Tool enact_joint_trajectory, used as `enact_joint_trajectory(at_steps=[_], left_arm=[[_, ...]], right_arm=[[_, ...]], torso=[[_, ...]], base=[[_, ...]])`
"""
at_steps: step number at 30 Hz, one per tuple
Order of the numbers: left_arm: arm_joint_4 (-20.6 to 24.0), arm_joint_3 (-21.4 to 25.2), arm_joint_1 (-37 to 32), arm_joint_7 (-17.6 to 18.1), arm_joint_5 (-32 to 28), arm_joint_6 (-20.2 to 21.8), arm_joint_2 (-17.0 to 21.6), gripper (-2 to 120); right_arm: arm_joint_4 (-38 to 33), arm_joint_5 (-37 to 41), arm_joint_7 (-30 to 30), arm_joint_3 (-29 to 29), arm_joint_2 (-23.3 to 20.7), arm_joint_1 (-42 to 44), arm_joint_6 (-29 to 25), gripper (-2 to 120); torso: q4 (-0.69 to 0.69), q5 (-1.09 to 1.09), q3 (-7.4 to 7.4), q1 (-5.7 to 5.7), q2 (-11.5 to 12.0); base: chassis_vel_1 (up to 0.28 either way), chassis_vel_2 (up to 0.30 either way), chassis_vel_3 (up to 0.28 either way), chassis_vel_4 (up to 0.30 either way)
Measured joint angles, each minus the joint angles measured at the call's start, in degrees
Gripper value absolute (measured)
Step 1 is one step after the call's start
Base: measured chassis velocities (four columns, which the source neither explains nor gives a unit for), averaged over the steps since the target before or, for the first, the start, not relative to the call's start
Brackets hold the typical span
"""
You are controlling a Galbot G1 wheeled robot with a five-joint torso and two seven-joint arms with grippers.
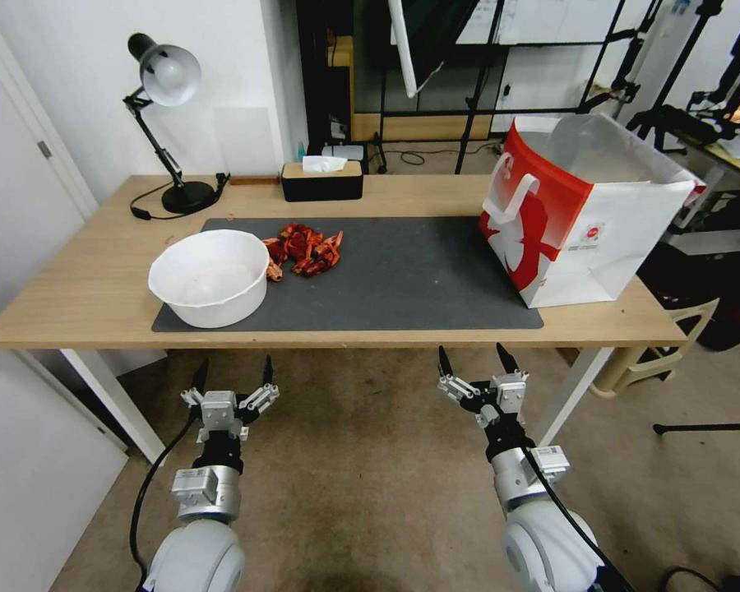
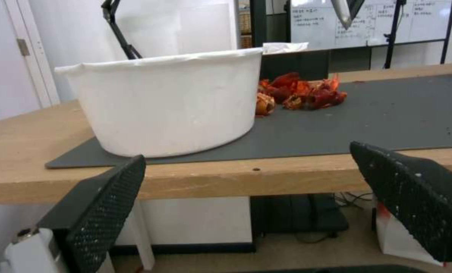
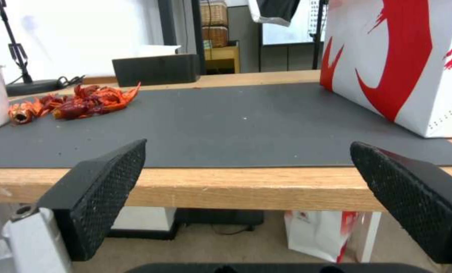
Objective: Close the takeout container lid, then place the container into the takeout bag.
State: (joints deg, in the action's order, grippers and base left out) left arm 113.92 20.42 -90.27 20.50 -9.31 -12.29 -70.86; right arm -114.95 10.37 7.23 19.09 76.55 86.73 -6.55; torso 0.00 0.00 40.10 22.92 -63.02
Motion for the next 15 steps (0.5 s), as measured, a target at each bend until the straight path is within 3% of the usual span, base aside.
enact_joint_trajectory(at_steps=[15], left_arm=[[0.00,-0.06,0.03,0.03,-0.04,0.07,0.03,100]], right_arm=[[0.01,-0.01,0.00,0.00,0.00,0.00,0.03,100]], torso=[[0.00,0.00,0.00,0.00,0.00]], base=[[0.000,0.000,0.000,0.000]])
